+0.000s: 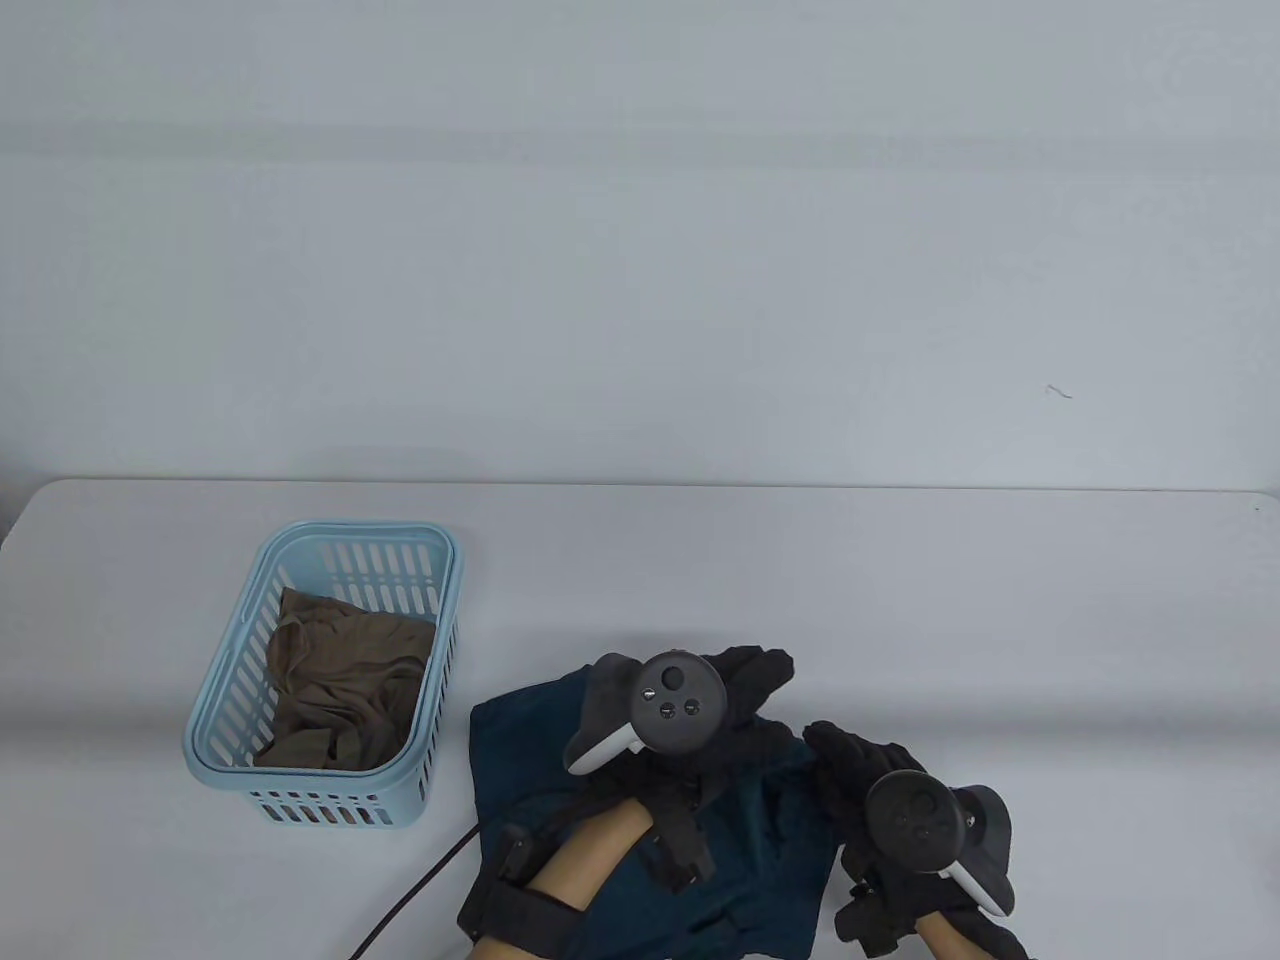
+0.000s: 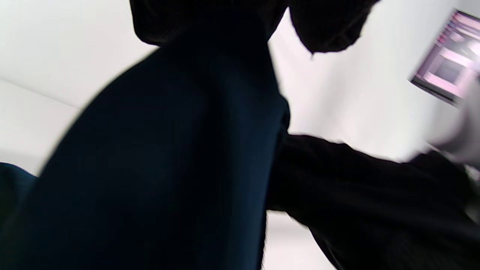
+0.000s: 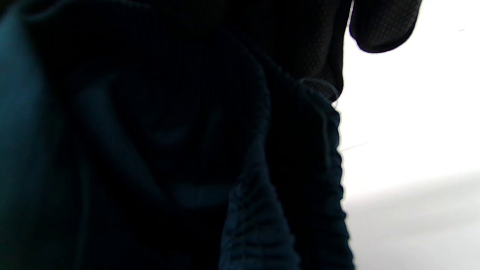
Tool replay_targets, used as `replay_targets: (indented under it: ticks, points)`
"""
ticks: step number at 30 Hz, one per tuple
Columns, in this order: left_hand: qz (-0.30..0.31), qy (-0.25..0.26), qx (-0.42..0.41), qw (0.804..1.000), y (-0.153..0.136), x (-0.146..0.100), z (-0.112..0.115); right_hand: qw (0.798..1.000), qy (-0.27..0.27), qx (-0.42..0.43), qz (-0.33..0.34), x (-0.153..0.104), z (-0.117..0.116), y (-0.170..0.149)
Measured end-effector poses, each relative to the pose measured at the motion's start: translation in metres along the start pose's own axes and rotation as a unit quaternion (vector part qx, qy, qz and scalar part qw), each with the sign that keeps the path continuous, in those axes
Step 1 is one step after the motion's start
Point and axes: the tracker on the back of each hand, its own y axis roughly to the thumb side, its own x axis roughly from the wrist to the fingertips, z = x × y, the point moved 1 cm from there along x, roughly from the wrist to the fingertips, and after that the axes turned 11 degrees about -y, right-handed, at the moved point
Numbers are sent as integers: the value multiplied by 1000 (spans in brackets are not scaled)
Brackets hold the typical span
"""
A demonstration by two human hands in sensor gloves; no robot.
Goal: Roll shorts into tight roll
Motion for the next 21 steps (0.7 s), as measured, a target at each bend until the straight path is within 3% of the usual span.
replay_targets:
  ticks: [2, 5, 10, 16, 21]
  points:
    - [8, -48, 34, 998, 7, 2, 7, 1000, 0, 0, -1, 0, 0, 0]
    - [5, -77, 116, 990, 19, 4, 20, 1000, -1, -2, -4, 0, 0, 0]
    - [-9, -132, 248, 960, 35, 8, 49, 1000, -3, 1, -13, 0, 1, -2]
    - [-36, -95, 340, 935, 37, 11, 57, 999, 0, 32, -37, 1, 1, -9]
    - [-37, -20, 336, 941, 41, 11, 40, 999, 4, 42, -34, 1, 1, -10]
